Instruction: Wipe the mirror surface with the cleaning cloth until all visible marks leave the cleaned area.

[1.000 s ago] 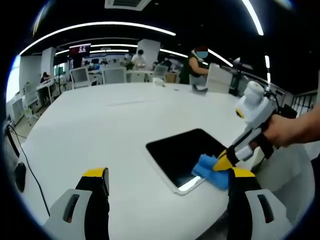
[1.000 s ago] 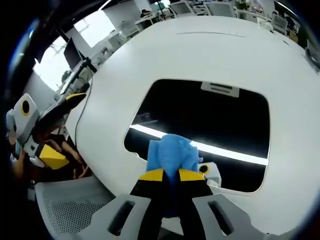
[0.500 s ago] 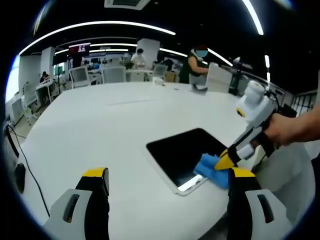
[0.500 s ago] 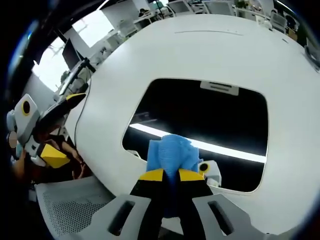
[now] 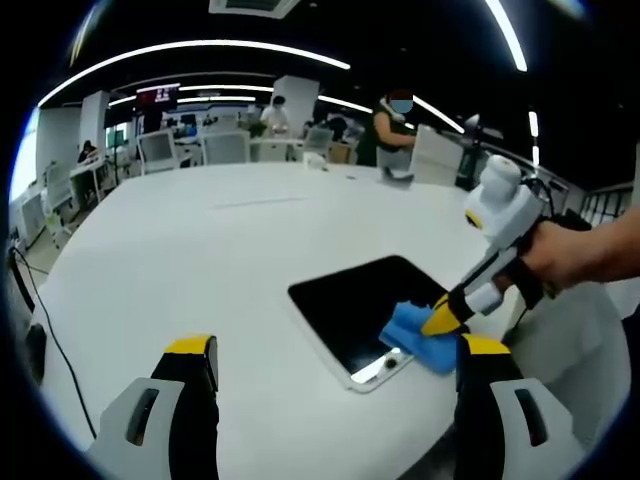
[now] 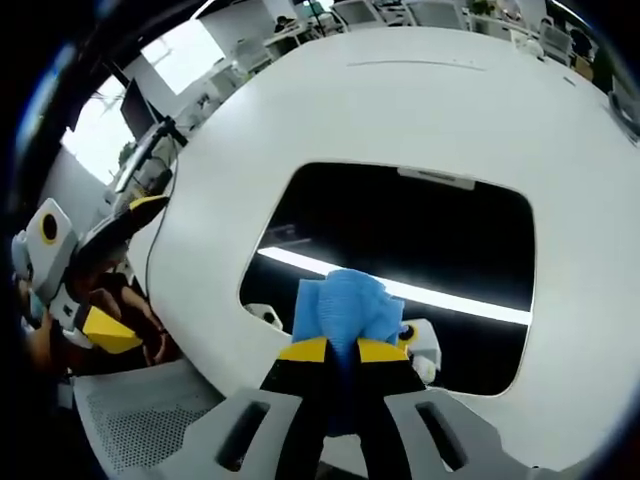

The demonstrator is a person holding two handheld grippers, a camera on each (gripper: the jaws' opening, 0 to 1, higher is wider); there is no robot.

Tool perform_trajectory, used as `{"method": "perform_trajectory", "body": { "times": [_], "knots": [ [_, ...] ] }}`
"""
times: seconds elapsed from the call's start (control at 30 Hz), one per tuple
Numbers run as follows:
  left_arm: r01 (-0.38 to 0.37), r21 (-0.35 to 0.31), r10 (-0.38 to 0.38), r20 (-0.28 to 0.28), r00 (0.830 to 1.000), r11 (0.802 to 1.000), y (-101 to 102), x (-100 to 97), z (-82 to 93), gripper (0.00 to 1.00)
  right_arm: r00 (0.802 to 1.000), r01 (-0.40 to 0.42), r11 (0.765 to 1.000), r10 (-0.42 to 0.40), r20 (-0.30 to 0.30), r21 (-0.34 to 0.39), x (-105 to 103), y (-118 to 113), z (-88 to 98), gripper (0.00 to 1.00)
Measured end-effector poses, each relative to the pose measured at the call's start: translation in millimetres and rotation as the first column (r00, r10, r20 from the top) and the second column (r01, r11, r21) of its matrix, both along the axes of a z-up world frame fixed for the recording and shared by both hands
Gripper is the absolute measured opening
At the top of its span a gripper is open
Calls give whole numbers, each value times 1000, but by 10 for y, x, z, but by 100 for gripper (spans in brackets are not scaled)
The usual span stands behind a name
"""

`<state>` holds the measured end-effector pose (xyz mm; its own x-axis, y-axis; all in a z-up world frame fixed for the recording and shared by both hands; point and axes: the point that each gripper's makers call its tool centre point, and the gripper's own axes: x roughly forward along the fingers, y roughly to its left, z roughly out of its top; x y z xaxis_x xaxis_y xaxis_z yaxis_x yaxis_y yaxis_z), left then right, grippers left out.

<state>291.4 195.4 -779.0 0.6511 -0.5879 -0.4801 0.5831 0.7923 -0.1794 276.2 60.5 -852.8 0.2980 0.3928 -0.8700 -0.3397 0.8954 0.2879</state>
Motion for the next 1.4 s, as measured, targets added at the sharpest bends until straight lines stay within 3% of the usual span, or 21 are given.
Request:
{"method": "perform_trajectory", "body": {
  "times": [0.5,0.93,1.03,1.4],
  "knots": [
    [-5,-5,5,5,1000,1000,4,-2,5,100,1000,7,1000,-7,6,-8,177,-32,-1,4],
    [-12,-5,12,1,1000,1000,16,-17,8,100,1000,8,1000,-7,22,-28,424,-65,-2,4],
    [-4,-6,4,39,999,1000,3,-1,64,100,1000,6,999,-6,24,-31,479,-64,-2,4],
    [12,1,-12,30,999,1000,-46,-34,58,100,999,2,999,0,37,-49,741,-62,0,4]
  ]
}}
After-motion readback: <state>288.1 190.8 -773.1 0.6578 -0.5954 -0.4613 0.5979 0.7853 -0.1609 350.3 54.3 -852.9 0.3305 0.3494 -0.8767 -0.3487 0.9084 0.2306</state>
